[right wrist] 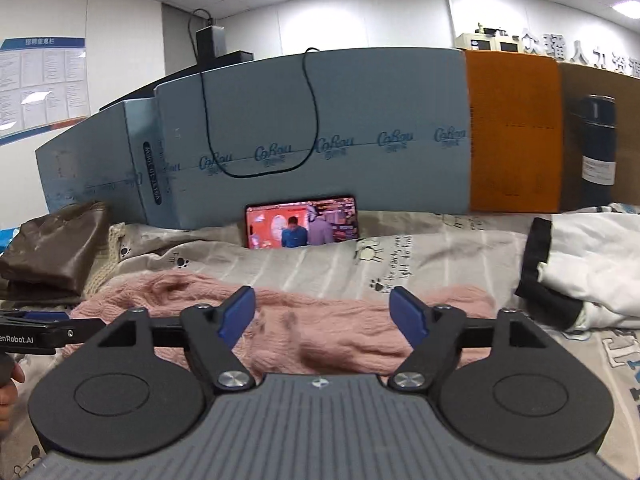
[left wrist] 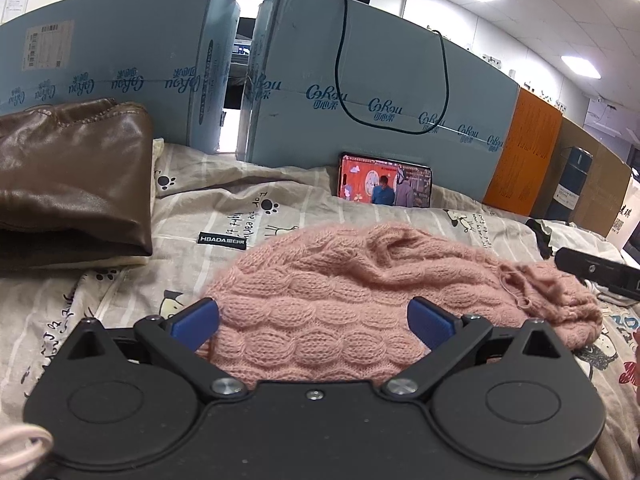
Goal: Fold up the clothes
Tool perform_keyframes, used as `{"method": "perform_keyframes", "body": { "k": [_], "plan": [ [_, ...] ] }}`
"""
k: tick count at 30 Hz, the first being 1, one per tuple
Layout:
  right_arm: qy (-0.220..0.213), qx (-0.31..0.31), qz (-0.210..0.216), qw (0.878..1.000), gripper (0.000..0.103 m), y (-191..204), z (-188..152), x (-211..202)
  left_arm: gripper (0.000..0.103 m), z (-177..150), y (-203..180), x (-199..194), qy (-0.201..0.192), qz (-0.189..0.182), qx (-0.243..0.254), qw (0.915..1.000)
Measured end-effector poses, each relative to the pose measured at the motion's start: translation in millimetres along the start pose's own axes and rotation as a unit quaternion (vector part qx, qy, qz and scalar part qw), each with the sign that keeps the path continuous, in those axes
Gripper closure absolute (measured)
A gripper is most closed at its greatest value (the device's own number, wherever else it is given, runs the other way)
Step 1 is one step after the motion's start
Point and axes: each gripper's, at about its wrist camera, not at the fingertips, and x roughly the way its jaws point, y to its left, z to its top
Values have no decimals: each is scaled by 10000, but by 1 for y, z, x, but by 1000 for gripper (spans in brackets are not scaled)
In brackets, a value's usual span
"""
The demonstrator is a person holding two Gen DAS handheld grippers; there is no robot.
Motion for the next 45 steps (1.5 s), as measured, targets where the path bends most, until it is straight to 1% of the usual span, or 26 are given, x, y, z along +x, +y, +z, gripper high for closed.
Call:
{"method": "perform_keyframes", "body": {
  "k": [2,4,6,7,9,10,11,12,13,14,16,18,19,22,23,24,25,26,27,28,32,34,36,38,40,45],
  "plan": [
    [282,185,206,9992,30,0,-3,9,0,0,2,1,34,6,-50,10000],
    [682,456,444,9956,30,-4,-7,20,0,1,4,4,83,41,-129,9999],
    [877,719,429,9926,30,-10,-12,25,0,2,6,3,94,91,-216,9997],
    [908,821,423,9916,31,-12,-13,24,0,2,7,3,86,114,-251,9996],
    [697,937,372,9925,30,-17,-8,8,0,3,9,1,62,215,-292,9993],
    [563,1018,262,9929,28,-20,-5,-2,0,3,10,1,49,267,-311,9991],
    [445,1147,82,9924,27,-26,-3,-11,0,3,12,1,59,313,-353,9989],
    [337,1310,-126,9907,22,-34,-2,-18,0,4,13,2,73,357,-400,9985],
    [230,1472,-333,9883,19,-42,-2,-26,0,4,15,3,94,378,-437,9983],
    [143,1647,-559,9847,19,-51,-3,-32,0,3,16,4,116,395,-472,9980],
    [100,2083,-997,9729,19,-74,-10,-33,0,3,17,6,164,424,-533,9975],
    [159,2590,-1222,9580,19,-97,-20,-28,0,2,18,8,214,418,-565,9973],
    [214,2821,-1233,9512,19,-107,-24,-24,0,2,19,9,240,415,-577,9972],
    [460,3359,-795,9374,20,-124,-37,-6,0,1,20,11,304,425,-618,9967],
    [458,3415,-621,9367,21,-123,-39,-1,0,0,21,12,325,425,-630,9966],
    [481,3449,-512,9360,35,-122,-39,4,0,0,21,12,343,425,-631,9965],
    [541,3452,-499,9356,57,-120,-39,8,0,0,21,12,349,425,-627,9965],
    [557,3405,-511,9372,64,-116,-38,10,0,0,21,12,353,426,-623,9965],
    [503,3282,-560,9416,73,-111,-34,10,0,0,21,12,356,418,-623,9965],
    [412,3133,-577,9470,78,-105,-30,9,0,0,21,12,358,409,-624,9966],
    [-171,2237,-500,9732,80,-73,-4,-5,0,0,21,9,352,355,-641,9967],
    [-419,1629,-454,9847,80,-50,9,-10,0,1,21,8,349,302,-668,9967],
    [-656,866,-555,9925,81,-20,17,-14,0,1,23,6,364,236,-735,9964],
    [-867,85,-684,9938,81,11,23,-16,0,1,26,2,346,202,-811,9959],
    [-984,-541,-702,9912,81,39,27,-16,0,1,29,-2,323,214,-842,9957],
    [-1111,-1771,-538,9764,81,100,25,-9,0,1,41,-13,208,299,-964,9947]
  ]
}}
